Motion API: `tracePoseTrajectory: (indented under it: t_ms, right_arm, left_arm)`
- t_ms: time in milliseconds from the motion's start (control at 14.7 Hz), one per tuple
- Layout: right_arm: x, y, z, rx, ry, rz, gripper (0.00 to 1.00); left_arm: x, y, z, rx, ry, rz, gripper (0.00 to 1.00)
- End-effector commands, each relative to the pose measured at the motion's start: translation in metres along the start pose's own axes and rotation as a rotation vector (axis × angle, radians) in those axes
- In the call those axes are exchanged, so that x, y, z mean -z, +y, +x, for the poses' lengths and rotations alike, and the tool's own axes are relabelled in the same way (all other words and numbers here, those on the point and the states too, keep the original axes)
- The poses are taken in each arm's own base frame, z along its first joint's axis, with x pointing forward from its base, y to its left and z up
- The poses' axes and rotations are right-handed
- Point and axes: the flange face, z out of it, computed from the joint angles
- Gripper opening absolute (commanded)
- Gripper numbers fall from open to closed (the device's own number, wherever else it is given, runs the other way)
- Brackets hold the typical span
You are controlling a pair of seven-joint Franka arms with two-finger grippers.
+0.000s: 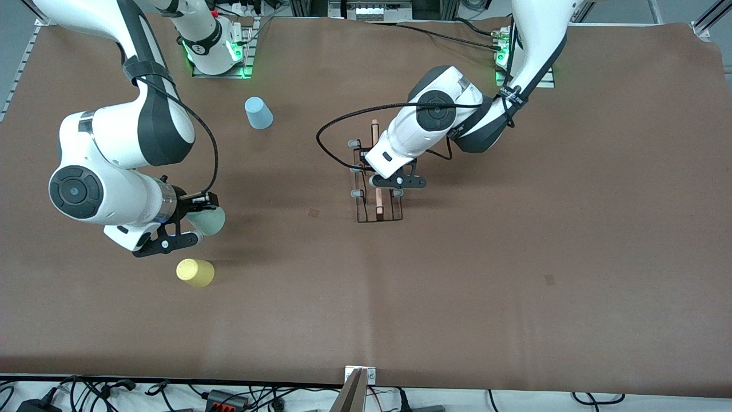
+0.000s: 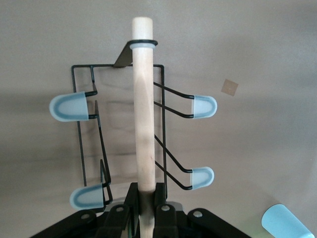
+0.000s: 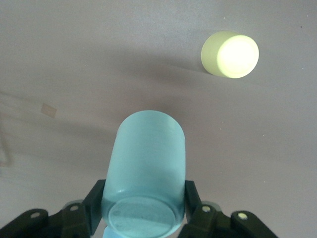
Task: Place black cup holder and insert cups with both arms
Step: 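Release the rack with the left gripper while the right gripper lifts the teal cup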
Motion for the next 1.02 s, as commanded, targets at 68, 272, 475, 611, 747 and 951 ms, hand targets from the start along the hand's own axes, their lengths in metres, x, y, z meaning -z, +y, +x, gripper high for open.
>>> tracePoseTrajectory:
  t_ms: [68,272,475,611,747,951]
  right_arm:
    - [0.004,-0.001,-0.002,-0.003,-0.008,0.01,0.17]
    - [0.004,-0.001,-0.002,-0.005,-0.006,0.011,0.17]
    - [0.004,-0.004,-0.002,-0.003,-0.006,0.012,0.17]
    - [0.004,-0.005,-0.002,-0.002,-0.006,0.011,0.17]
    - [0.004,-0.006,-0.002,0.0,-0.006,0.011,0.17]
    - [0.004,-0.017,-0.003,0.013,-0.007,0.009,0.17]
  left_arm:
    - [-0.002,0.006,0.003,-0.018,0.024,0.001,0.0]
    - [-0.003,0.007,0.002,-0.019,0.021,0.003,0.03]
    - [-0.008,0.007,0.002,-0.025,0.014,0.015,0.25]
    - [-0.005,0.006,0.003,-0.037,0.018,0.021,0.27]
    - [0.002,0.003,0.004,-0.033,-0.001,0.043,0.29]
    - [0.031,0.004,0.011,-0.029,-0.034,0.077,0.29]
